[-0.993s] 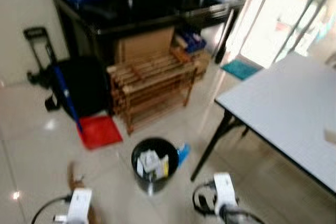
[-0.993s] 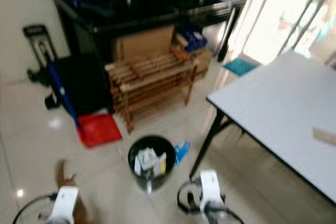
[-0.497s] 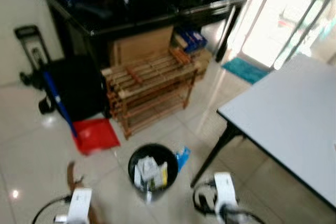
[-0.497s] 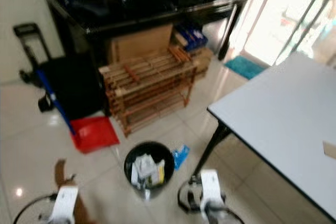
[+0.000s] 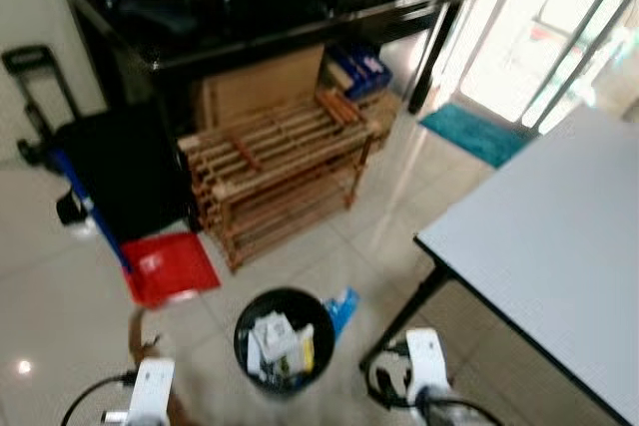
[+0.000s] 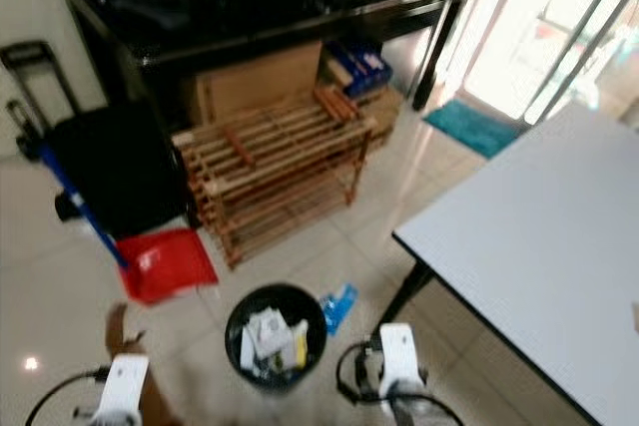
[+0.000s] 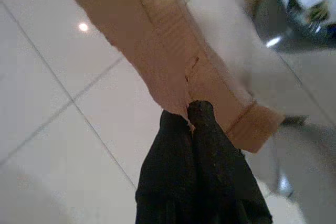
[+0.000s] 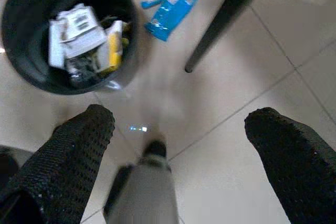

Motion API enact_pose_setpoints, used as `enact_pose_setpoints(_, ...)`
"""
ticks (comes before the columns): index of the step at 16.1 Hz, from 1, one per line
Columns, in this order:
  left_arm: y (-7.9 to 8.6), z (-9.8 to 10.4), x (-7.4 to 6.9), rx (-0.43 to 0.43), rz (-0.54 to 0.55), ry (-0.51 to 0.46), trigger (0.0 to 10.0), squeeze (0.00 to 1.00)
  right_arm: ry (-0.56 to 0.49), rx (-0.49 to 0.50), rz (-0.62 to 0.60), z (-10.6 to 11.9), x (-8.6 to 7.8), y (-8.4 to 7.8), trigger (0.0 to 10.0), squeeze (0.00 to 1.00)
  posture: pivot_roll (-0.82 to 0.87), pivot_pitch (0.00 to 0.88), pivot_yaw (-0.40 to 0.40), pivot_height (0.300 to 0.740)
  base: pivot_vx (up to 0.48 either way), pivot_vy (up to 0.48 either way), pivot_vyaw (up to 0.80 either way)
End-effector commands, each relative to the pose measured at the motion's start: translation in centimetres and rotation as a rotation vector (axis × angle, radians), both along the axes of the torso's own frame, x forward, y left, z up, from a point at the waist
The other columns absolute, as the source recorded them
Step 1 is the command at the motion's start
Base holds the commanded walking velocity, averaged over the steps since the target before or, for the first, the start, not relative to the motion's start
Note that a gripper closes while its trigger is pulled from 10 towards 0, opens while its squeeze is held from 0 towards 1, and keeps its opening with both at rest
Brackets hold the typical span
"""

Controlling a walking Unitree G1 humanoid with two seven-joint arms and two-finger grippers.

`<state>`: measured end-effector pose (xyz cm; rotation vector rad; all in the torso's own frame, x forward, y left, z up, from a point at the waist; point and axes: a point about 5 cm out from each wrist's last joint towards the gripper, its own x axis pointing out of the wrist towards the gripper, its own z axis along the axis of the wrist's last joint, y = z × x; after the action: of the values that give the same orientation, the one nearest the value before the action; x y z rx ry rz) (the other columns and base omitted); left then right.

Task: Picking trash to rubbish bin

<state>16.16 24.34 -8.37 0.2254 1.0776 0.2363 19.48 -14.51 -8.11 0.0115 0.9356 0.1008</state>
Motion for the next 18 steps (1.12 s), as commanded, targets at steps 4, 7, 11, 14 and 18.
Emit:
enact_pose_setpoints(4,-1.4,-0.3,0.0,-0.029,-0.014,0.002,10.0,0.00,0.009,-0.032,-0.027,-0.1,-0.3,-1.5,10.0,0.00,0.02,0.088,-0.088,0.740,0.363,0.000,0.00)
enact_pose_setpoints(7,-1.4,-0.4,0.0,-0.029,-0.016,0.003,10.0,0.00,0.011,-0.031,-0.026,-0.2,-0.4,-1.5,10.0,0.00,0.02,0.093,-0.088,0.740,0.358,0.000,0.00)
enact_pose_setpoints(11,-1.4,-0.3,0.0,-0.040,-0.015,-0.014,10.0,0.00,0.017,-0.032,-0.017,-0.3,-0.6,-1.6,10.0,0.00,0.02,0.102,-0.090,0.740,0.000,0.000,0.00)
enact_pose_setpoints(14,-1.6,0.5,1.8,-0.045,-0.041,-0.085,10.0,0.00,-0.015,-0.029,0.027,0.4,0.5,-1.5,10.0,0.00,0.00,0.119,-0.094,0.740,0.000,0.000,0.00)
enact_pose_setpoints(18,-2.4,2.5,5.8,-0.050,-0.112,-0.207,10.0,0.00,-0.091,0.018,0.110,1.9,3.1,-1.2,10.0,0.00,-0.03,0.160,-0.105,0.740,0.000,0.000,0.00)
